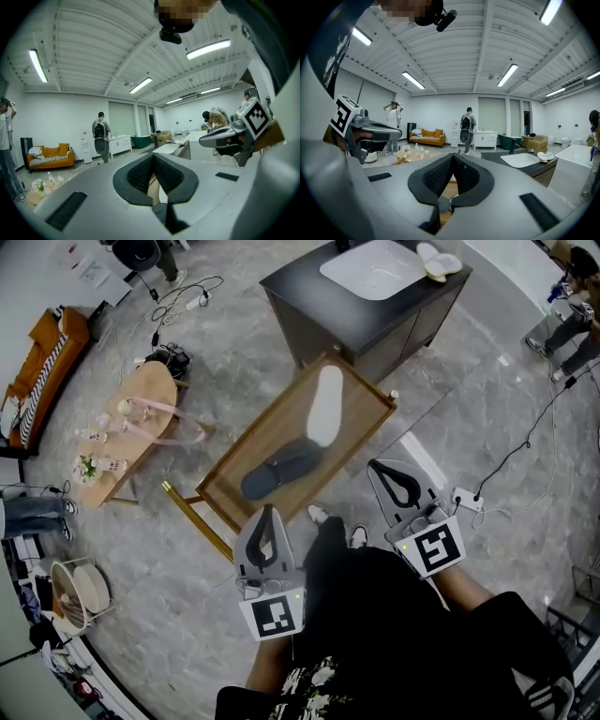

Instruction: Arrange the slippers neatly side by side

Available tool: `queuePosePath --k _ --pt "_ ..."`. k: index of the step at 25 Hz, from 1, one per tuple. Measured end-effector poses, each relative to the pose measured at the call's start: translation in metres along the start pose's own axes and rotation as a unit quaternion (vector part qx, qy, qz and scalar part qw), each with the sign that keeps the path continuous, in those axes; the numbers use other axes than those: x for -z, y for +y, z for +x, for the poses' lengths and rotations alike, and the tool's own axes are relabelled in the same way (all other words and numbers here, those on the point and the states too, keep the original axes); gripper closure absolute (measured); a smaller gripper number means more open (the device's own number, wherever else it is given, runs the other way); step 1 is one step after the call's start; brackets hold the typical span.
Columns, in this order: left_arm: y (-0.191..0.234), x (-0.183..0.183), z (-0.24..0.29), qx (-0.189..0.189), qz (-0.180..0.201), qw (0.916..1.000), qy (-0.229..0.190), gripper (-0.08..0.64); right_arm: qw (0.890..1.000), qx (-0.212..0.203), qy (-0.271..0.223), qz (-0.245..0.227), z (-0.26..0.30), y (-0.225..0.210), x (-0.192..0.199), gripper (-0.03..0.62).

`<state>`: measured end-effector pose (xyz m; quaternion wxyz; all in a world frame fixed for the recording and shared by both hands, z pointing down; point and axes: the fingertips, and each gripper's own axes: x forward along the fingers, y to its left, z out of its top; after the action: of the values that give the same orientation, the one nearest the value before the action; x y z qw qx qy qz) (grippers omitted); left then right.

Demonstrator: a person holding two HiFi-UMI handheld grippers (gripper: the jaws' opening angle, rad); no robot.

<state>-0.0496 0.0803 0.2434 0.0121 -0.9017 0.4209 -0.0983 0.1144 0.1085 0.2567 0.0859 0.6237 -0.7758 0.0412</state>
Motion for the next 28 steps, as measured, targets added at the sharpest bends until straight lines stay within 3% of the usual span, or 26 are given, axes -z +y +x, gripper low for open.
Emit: queuePosePath --k 20,28 --pt "0.107 0.007 0.029 -0.085 -0.010 0.9963 -0.002 0.558 0.997 -0.072 -0.008 -0.023 0.122 0.025 -0.026 0.594" --pt "0.136 0.012 0.038 -0.091 -0.002 0.9958 -0.012 0.558 0.997 -0.075 -0.012 -0.028 0.154 0.037 -0.027 0.594"
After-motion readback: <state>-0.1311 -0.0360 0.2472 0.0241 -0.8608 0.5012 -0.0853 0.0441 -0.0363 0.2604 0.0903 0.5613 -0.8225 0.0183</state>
